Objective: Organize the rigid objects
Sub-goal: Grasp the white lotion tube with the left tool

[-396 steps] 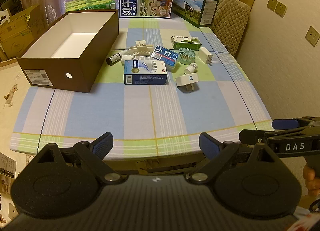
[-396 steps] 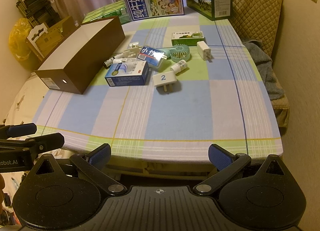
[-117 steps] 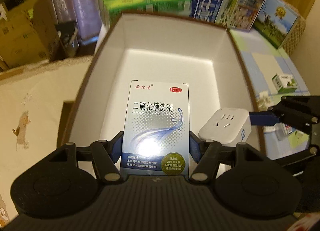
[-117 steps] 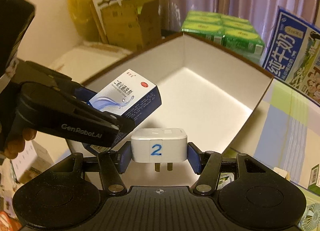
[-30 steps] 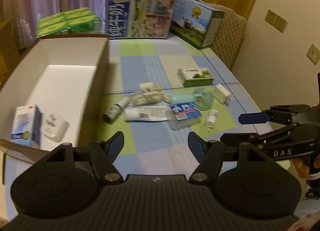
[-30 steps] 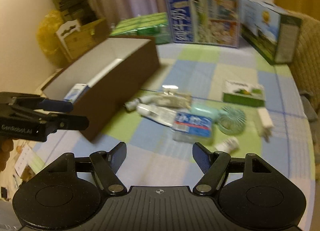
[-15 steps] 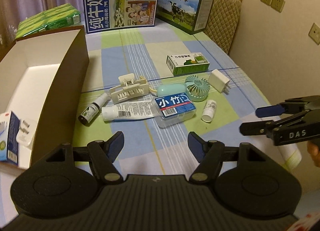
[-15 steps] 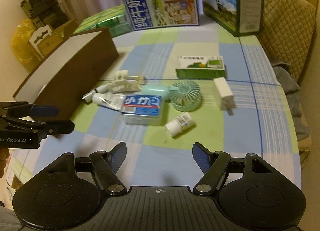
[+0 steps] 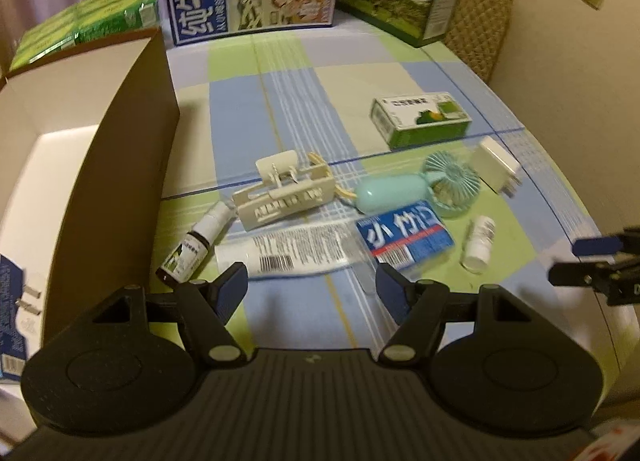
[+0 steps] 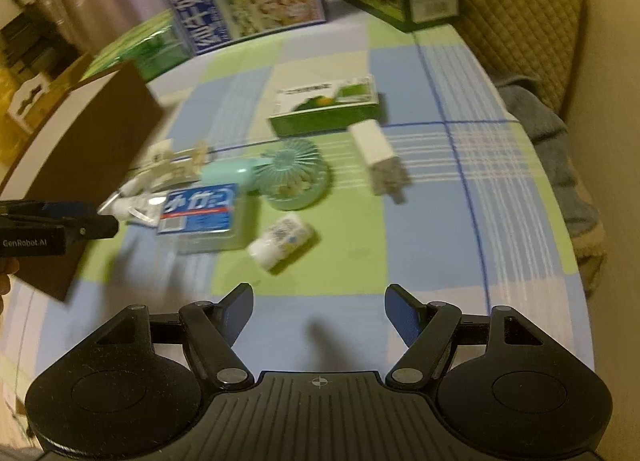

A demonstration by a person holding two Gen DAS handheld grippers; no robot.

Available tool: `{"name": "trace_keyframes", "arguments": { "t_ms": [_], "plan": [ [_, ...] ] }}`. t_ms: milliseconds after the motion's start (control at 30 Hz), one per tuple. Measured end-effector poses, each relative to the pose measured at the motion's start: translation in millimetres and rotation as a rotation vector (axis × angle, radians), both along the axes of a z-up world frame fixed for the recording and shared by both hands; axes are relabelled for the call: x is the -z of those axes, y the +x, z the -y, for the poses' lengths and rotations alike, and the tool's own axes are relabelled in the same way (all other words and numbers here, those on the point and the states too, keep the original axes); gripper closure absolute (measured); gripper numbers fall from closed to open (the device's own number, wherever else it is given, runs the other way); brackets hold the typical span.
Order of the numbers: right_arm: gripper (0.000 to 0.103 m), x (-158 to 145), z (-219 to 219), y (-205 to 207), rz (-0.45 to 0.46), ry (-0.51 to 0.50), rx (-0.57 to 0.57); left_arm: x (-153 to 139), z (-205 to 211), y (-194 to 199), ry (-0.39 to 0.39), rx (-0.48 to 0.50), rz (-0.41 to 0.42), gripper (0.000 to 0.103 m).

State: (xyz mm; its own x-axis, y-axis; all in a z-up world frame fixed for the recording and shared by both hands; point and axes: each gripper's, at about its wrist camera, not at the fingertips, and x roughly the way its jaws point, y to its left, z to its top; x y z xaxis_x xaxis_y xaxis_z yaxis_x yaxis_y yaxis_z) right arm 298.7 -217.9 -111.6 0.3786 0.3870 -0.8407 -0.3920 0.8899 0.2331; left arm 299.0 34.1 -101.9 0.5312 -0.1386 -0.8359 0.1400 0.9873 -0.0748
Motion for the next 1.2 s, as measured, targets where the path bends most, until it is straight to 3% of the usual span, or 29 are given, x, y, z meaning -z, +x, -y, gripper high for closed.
{"name": "trace_keyframes", "arguments": {
  "t_ms": [333, 600, 867, 1033, 1200],
  "plan": [
    [0.033, 9.3, 30.3, 36.6, -0.017, -0.029, 0.170, 29.1, -13.7, 45.1, -0.031, -0.068, -0.062, 0.037],
    [0.033, 18.4, 37.2, 45.2, -0.050, -0.040, 0.217, 42.9, -21.5, 64.8, -0.061, -0.076, -0.106, 0.039],
    [0.033, 24.1, 37.0, 46.9, -0.066, -0.056, 0.215, 53.5, -23.3, 26.2, -0.117, -0.062, -0.158, 0.040],
    [0.033, 27.3, 35.8, 48.1, -0.077, -0.064, 0.207, 52.1, -16.5, -13.2, -0.085, 0.002, -0.131, 0.040],
    [0.033, 27.3, 32.8, 45.3, -0.076, -0.066, 0.190, 50.4, -4.4, -28.0, -0.021, 0.057, -0.127, 0.043]
  ]
}}
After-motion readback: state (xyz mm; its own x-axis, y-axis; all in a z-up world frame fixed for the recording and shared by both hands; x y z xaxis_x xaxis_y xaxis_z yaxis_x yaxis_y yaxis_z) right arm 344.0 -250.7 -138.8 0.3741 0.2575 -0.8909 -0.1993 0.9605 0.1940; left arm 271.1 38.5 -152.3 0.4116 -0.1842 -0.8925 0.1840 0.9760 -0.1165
